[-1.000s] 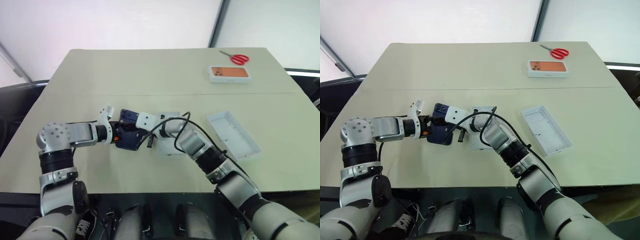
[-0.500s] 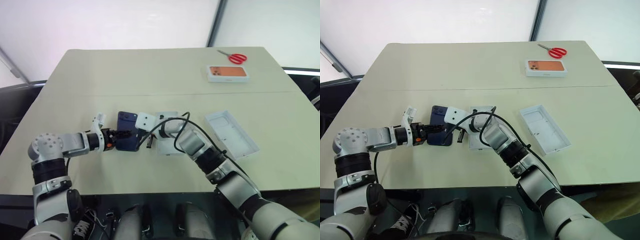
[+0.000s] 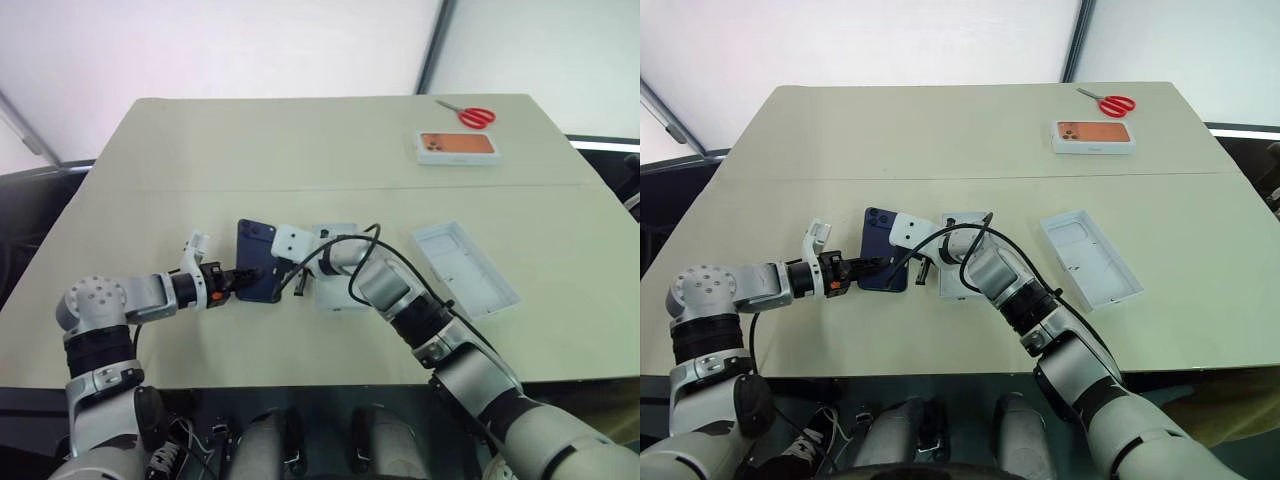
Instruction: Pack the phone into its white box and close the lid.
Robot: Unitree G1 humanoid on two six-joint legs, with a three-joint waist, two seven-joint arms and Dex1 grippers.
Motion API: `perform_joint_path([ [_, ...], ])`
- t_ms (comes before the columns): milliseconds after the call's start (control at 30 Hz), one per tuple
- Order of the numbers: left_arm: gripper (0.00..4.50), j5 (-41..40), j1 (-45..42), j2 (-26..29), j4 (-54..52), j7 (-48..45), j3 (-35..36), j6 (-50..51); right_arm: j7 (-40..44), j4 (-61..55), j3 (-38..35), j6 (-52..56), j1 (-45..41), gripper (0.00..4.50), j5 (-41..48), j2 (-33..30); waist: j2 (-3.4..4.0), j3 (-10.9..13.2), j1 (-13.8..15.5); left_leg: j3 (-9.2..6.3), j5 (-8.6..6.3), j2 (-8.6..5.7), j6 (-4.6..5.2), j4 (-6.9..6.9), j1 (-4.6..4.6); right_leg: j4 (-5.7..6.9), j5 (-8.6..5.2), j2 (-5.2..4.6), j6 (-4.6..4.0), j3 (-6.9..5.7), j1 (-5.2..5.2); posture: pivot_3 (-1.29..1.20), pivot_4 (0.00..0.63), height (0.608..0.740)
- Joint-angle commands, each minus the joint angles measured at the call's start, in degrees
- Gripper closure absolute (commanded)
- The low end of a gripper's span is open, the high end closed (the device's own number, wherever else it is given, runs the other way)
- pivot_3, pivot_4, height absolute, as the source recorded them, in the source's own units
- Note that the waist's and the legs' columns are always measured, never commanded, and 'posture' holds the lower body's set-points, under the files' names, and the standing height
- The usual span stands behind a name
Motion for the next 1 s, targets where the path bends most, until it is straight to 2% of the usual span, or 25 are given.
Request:
perform_joint_path([
  [33, 4.49, 1.7, 0.8, -0.6, 0.0, 0.2, -0.5, 0.2, 0.1, -1.5, 0.5, -0.3, 0.0, 4.5, 0.0, 0.4, 0.0, 0.0, 0.0, 0.0, 0.0, 0.0, 0.0, 0.0, 0.0, -0.01, 0.0, 0.0, 0.0, 0.0, 0.0, 0.0, 0.15, 0.738],
  [200, 4.5, 1.5, 1.1, -1.1, -0.1, -0.8, 1.4, 0.2, 0.9, -2.7, -1.7, -0.3, 0.0, 4.5, 2.7, 0.9, 0.0, 0.0, 0.0, -0.02, 0.0, 0.0, 0.0, -0.01, 0.0, -0.02, 0.01, -0.01, -0.01, -0.01, -0.07, 0.0, 0.15, 0.738],
  [433, 4.5, -1.4, 0.9, -1.0, 0.0, -3.9, 6.1, -0.1, 5.5, -7.4, -10.0, 5.3, 0.2, 4.5, 13.5, 1.1, -0.11, 0.2, 0.0, -0.02, 0.0, 0.0, 0.0, -0.04, -0.17, -0.04, 0.02, -0.01, -0.02, 0.0, -0.04, 0.0, 0.15, 0.738],
  [533, 4.5, -2.4, 0.5, -0.7, 0.0, -5.5, 7.5, -0.8, 7.6, -10.7, -13.4, 8.4, 0.4, 3.59, 19.0, 0.8, -0.31, 0.3, 0.0, -0.04, 0.0, 0.01, 0.0, -0.03, -0.19, -0.04, 0.02, -0.01, -0.03, -0.01, -0.06, 0.0, 0.15, 0.738],
  [633, 4.5, -2.0, 0.5, -0.3, 0.7, -6.0, 8.1, -2.0, 7.1, -13.3, -14.2, 10.9, 0.4, 2.12, 20.7, 0.1, -0.44, 0.4, 0.0, -0.04, 0.0, 0.0, 0.0, -0.05, -0.23, -0.09, 0.03, -0.02, -0.03, -0.01, -0.11, 0.0, 0.15, 0.738],
  [733, 4.5, -1.6, 1.1, 0.5, 0.7, -7.3, 7.5, -4.0, 10.2, -17.1, -13.8, 13.2, 1.2, 0.59, 23.0, -3.4, -0.47, 0.5, 0.1, -0.04, 0.0, 0.0, 0.0, -0.1, -0.35, -0.12, 0.03, -0.03, -0.04, -0.01, -0.23, 0.0, 0.15, 0.738],
  [767, 4.5, -1.7, 0.9, 0.7, 1.1, -7.6, 7.8, -4.2, 11.7, -18.7, -13.6, 13.1, 1.7, 0.25, 23.6, -5.4, -0.49, 0.5, 0.2, -0.04, 0.0, 0.0, 0.0, -0.1, -0.41, -0.13, 0.03, -0.03, -0.04, -0.01, -0.27, 0.0, 0.15, 0.738],
  [1000, 4.5, -2.3, 0.4, 1.7, -0.2, -9.8, 6.4, -6.6, 22.6, -28.0, -11.6, 9.0, 7.9, 0.25, 25.5, -22.0, -0.55, 0.5, 0.4, -0.05, 0.01, -0.03, 0.01, -0.01, -1.08, -0.13, 0.05, -0.06, -0.05, -0.08, -0.83, 0.0, 0.15, 0.738],
])
